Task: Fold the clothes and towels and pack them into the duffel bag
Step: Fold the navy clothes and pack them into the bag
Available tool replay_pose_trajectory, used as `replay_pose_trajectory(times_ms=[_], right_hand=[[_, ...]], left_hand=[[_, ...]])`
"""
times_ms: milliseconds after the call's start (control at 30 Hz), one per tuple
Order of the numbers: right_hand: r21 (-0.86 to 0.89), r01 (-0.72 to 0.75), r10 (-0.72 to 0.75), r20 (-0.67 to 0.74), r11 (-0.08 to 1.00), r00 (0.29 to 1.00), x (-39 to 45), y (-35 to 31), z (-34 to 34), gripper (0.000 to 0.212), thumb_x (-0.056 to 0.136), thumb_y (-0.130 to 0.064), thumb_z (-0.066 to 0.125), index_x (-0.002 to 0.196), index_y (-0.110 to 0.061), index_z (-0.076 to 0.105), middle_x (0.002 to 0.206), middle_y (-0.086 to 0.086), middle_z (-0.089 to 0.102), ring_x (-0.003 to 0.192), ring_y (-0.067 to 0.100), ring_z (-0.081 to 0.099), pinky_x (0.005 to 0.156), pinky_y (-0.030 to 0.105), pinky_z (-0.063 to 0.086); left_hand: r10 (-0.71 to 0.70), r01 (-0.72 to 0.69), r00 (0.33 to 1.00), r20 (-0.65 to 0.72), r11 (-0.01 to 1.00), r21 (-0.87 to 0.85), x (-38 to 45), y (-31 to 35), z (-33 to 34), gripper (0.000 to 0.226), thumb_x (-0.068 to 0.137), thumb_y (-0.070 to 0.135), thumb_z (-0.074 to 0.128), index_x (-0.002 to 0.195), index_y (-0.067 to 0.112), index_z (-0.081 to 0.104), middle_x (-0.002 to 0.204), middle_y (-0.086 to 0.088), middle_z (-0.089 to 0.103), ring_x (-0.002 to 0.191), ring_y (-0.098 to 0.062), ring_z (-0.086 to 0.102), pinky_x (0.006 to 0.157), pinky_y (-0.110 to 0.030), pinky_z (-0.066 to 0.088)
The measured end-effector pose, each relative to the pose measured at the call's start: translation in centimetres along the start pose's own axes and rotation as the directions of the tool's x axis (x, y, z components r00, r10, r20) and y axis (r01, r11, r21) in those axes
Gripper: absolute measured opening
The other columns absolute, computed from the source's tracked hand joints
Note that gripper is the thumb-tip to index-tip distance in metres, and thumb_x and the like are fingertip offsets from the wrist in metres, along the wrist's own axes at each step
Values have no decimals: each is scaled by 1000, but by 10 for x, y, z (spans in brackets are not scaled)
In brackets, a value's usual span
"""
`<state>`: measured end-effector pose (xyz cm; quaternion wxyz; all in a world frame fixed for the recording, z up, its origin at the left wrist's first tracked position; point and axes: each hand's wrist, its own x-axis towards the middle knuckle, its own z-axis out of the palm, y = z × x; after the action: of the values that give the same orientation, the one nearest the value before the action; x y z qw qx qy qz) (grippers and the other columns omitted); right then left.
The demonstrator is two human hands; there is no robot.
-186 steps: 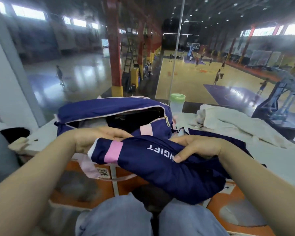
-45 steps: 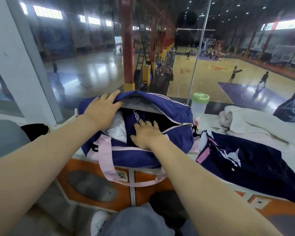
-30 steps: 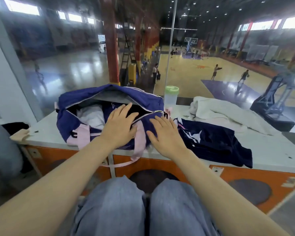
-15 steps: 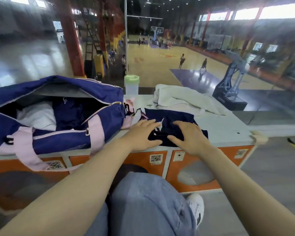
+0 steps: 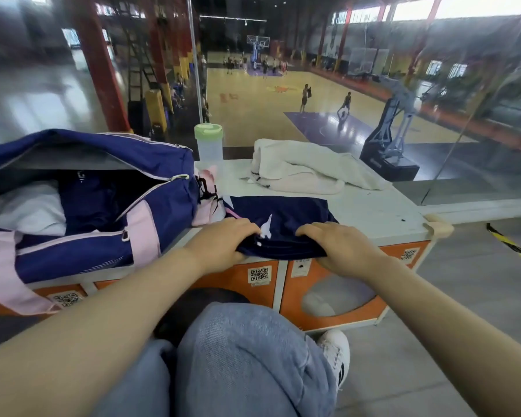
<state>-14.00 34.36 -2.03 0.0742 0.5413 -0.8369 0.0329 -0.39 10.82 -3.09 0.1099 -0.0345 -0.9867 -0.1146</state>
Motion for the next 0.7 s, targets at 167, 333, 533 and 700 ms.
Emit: replay_pose_trajectory(times_ms=[167, 333, 533, 700], right_hand=[[303, -103, 29, 240, 947, 970, 10, 3, -46, 32, 80, -20, 63, 105, -34, 49, 90, -8, 63, 76, 13, 60, 71, 35, 51], [353, -238, 103, 360, 905, 927, 55, 15, -85, 24, 87, -20, 59, 109, -30, 63, 107, -8, 63, 98, 12, 58, 90, 34, 47], [404, -428, 206, 486, 809, 849, 96, 27, -77, 20, 92, -18, 52, 108, -21, 64, 105, -3, 64, 96, 17, 61, 84, 33, 49], [236, -436, 278, 498, 868, 822, 116, 40, -52, 13, 89, -20, 52, 83, -28, 60, 97, -1, 61, 89, 19, 57, 76, 33, 42]], left_hand=[[-66, 84, 983, 170, 991, -100, 7, -9, -28, 17, 92, 42, 59, 101, 31, 52, 101, 9, 65, 89, -12, 60, 77, -31, 48], [-218, 306, 921, 323, 918, -254, 35, -29, -68, 29, 95, 43, 55, 117, 25, 57, 109, 2, 64, 99, -16, 60, 92, -36, 47], [-361, 399, 871, 333, 916, -51, 73, -55, -66, 39, 97, 49, 46, 123, 22, 56, 115, 0, 55, 103, -20, 52, 86, -30, 38], [-384, 385, 884, 268, 921, 50, 91, -65, -40, 37, 99, 40, 45, 123, 13, 54, 123, -7, 58, 103, -25, 53, 83, -31, 39]])
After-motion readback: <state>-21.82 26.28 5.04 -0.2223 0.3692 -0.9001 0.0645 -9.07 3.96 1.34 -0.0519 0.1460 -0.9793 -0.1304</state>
